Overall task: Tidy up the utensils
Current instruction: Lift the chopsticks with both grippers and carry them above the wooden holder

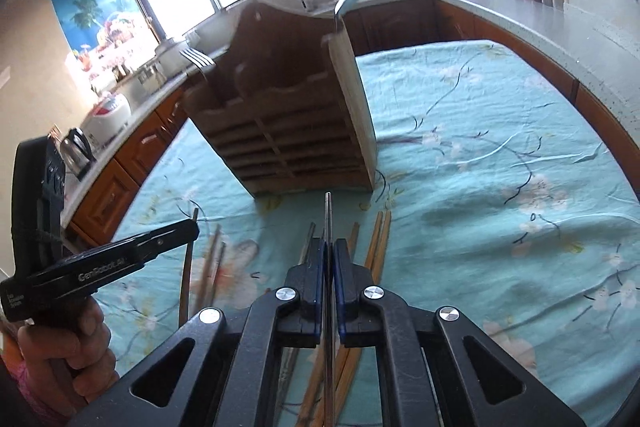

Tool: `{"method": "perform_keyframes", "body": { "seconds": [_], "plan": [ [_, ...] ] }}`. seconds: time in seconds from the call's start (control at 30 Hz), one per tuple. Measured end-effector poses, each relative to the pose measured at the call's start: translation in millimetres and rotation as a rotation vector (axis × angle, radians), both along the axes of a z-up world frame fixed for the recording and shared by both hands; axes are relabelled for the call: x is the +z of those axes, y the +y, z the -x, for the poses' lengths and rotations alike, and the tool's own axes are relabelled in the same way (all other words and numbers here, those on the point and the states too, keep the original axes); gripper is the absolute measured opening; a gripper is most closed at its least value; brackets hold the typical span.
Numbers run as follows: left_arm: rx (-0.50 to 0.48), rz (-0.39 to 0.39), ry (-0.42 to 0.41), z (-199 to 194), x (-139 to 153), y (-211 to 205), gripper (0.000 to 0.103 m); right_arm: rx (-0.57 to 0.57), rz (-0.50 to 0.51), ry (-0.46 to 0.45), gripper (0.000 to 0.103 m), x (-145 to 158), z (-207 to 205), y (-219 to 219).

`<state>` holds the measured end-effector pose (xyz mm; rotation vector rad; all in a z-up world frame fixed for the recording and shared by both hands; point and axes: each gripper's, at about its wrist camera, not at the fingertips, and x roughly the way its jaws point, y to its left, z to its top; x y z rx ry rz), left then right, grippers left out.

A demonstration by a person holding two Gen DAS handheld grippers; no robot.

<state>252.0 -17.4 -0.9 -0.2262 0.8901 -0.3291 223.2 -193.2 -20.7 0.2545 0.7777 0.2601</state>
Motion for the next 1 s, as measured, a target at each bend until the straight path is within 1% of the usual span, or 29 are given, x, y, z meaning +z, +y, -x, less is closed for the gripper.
{"method": "perform_keyframes", "body": {
  "seconds": [0.13, 0.23, 0.37, 0.5, 0.77, 1.0],
  "plan": [
    [-0.003, 0.033, -0.048, 20, 23, 1, 0.005, 0.0, -0.018, -0.034, 0.005, 14, 11, -2],
    [0.002, 0.076, -0.078, 31, 38, 5, 0.004, 0.001, -0.034, -0.06, 0.005, 25, 21, -5],
    [0.003, 0.097, -0.128, 48, 57, 9, 0.004, -0.005, -0.053, -0.093, 0.005, 40, 34, -12],
    [0.004, 0.121, -0.173, 57, 71, 9, 0.004, -0.015, -0.066, -0.128, 0.005, 54, 44, -17],
    [0.025, 0.126, -0.24, 69, 94, 18, 0.004, -0.028, -0.097, -0.21, 0.005, 82, 55, -24],
    [0.043, 0.131, -0.272, 68, 105, 25, 0.004, -0.033, -0.102, -0.239, 0.005, 92, 52, -24]
  ]
}}
